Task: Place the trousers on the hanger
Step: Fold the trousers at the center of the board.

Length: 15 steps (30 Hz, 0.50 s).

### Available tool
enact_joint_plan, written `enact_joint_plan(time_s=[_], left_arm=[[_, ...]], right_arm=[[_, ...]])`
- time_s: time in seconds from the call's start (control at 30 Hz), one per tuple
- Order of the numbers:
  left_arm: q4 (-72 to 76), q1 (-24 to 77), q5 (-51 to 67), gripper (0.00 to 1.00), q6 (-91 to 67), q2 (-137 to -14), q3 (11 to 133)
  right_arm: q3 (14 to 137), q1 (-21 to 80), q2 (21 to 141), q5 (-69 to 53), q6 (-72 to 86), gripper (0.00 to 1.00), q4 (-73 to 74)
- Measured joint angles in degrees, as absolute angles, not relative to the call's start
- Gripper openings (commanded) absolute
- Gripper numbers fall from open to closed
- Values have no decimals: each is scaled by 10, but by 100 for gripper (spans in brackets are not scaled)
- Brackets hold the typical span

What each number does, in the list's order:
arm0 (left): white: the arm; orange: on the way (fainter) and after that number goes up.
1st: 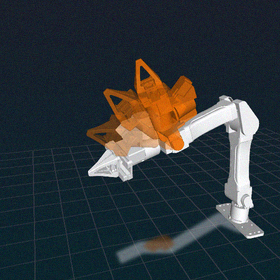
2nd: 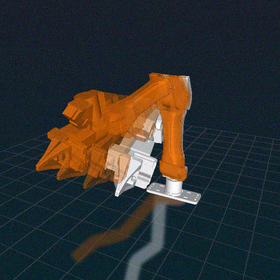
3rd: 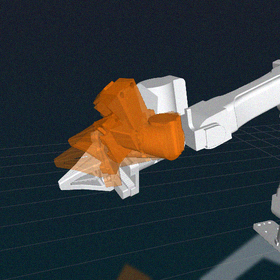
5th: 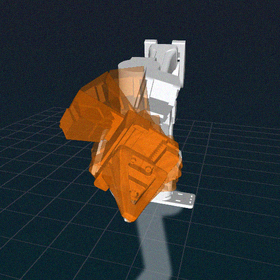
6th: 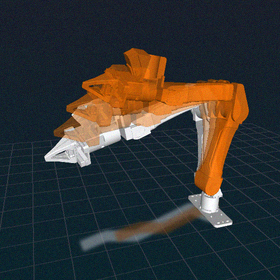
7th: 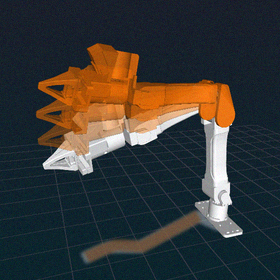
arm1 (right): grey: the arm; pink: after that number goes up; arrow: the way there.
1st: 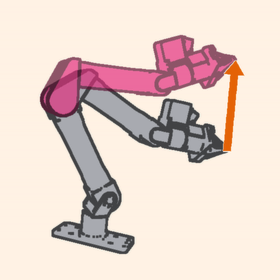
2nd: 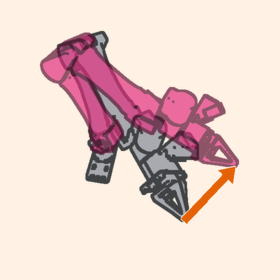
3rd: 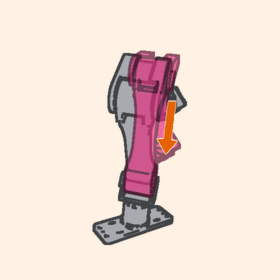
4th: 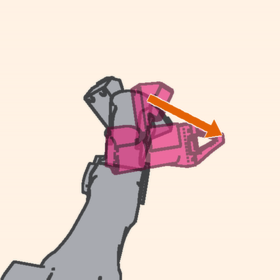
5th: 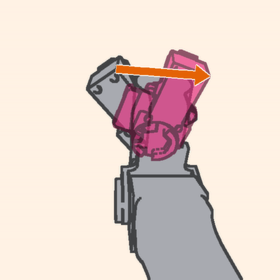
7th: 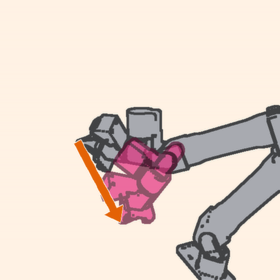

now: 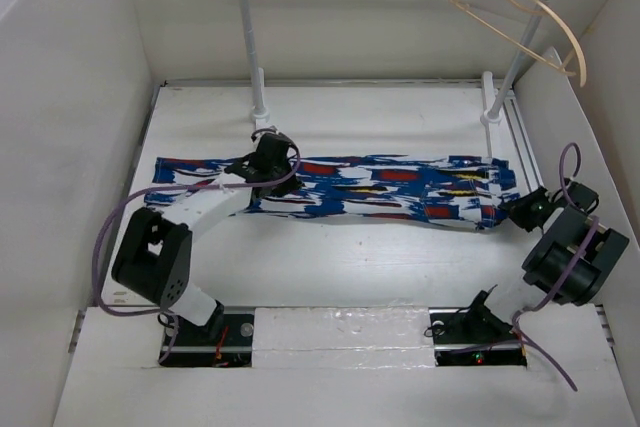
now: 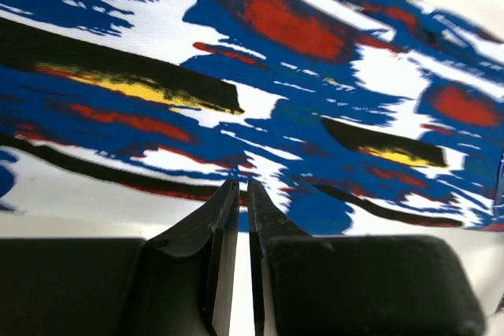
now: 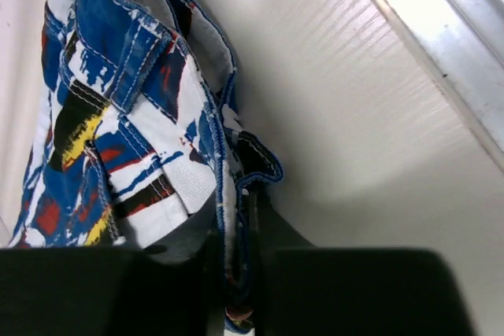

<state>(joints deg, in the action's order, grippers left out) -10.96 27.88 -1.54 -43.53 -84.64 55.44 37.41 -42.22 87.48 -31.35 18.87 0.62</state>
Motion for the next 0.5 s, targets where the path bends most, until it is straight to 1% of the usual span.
enact_joint_plan(time_s=[0.03, 0.1, 0.17, 0.27, 0.3, 0.33, 0.4, 0.5], left_arm=[[-104, 284, -13, 7, -437, -861, 556], [-96, 283, -16, 6, -439, -895, 557], [-98, 280, -26, 5, -439, -929, 557], [-107, 276, -48, 4, -438, -965, 554], [-109, 275, -56, 4, -436, -968, 551], [-109, 272, -58, 4, -435, -968, 550], [-102, 271, -66, 4, -433, -966, 543], [-91, 271, -71, 3, -431, -961, 534]], right_arm=[[372, -421, 880, -317, 198, 0, 3], [369, -414, 877, -319, 204, 0, 0], [365, -392, 848, -308, 202, 0, 11], [357, -310, 744, -281, 204, 0, 55], [357, -298, 729, -269, 208, 0, 71], [360, -236, 658, -267, 209, 0, 73], [393, -162, 584, -246, 210, 0, 114], [491, -115, 552, -218, 194, 0, 198]])
